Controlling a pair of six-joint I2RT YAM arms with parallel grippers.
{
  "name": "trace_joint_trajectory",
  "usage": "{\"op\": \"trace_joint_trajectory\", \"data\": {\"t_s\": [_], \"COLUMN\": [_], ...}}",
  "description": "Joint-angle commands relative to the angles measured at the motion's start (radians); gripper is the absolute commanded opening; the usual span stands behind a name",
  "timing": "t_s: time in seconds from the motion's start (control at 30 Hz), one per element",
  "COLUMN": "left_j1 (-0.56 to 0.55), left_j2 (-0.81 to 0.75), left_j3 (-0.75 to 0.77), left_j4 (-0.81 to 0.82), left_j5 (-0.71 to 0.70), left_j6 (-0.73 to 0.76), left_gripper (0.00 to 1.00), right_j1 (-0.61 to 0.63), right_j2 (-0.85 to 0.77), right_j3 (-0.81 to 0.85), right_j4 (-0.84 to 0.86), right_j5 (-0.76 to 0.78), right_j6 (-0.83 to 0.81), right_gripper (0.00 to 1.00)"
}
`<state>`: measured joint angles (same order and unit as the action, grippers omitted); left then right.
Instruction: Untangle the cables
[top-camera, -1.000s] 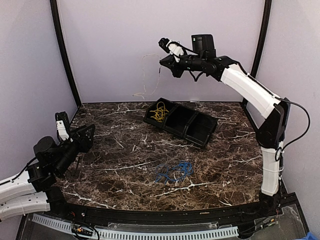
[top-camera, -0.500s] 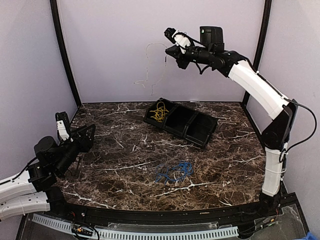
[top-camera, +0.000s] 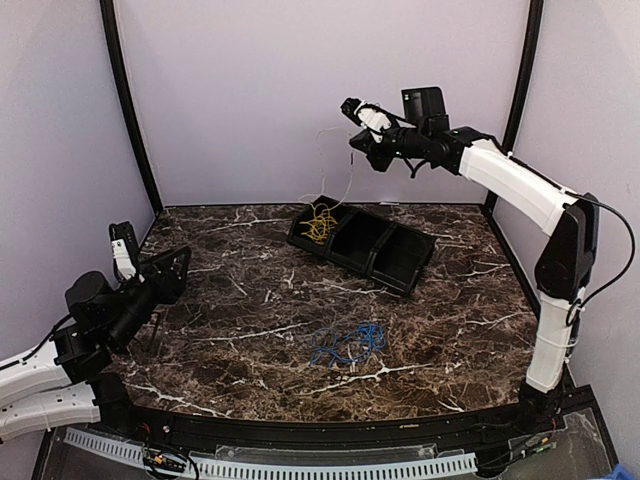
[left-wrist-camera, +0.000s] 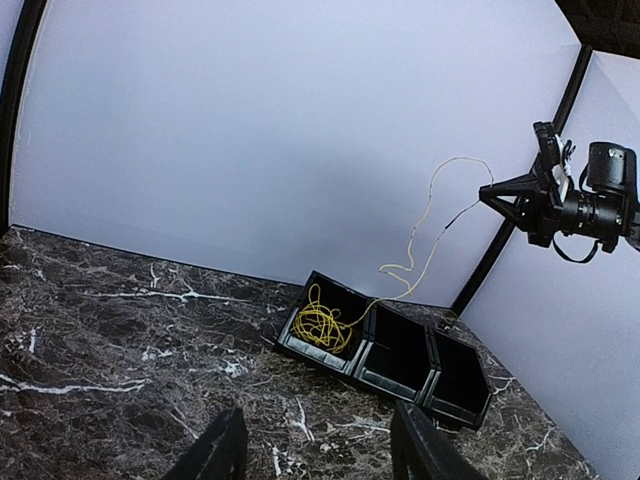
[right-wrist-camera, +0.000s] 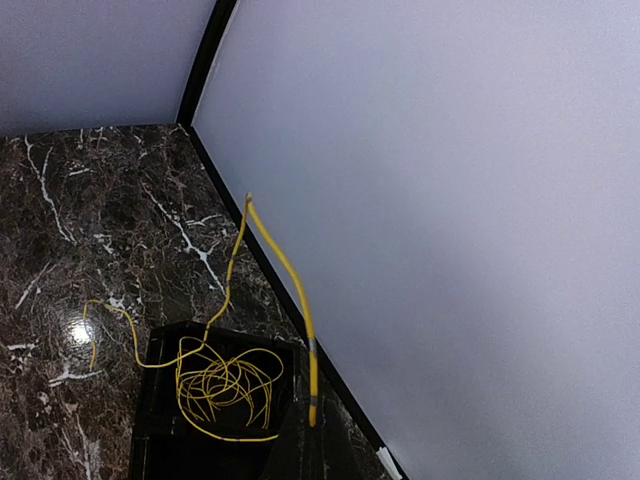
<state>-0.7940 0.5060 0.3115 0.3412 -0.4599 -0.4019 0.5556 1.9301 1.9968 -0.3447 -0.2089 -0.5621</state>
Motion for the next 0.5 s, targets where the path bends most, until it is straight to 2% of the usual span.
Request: {"op": "trace_joint_trajectory", "data": {"t_s": [0.0,0.17,0.47], "left_j1": [0.006,0.006,0.006], "left_j2": [-0.034,-0.043,-0.045], "left_j3": [-0.023,-0.032,-0.049], "left_j4": [0.006,-0.004,-0.018], "left_j5": [0.011,0.016,-0.001], "left_j6": [-0.029,-0.045,-0.048], "left_gripper": [0.52,0.51,0.51], "right_j1": [-0.016,-0.018,-0.018], "right_j2": [0.01,0.103,0.304], "right_j3": [-0.021,0.005,0.15], "right_j4": [0.066,0.062,0.058], "right_j5": [-0.007,-0.026,-0.03], "right_j6": [0.031,0.039,0.052], "right_gripper": [0.0,0.0,0.0]}}
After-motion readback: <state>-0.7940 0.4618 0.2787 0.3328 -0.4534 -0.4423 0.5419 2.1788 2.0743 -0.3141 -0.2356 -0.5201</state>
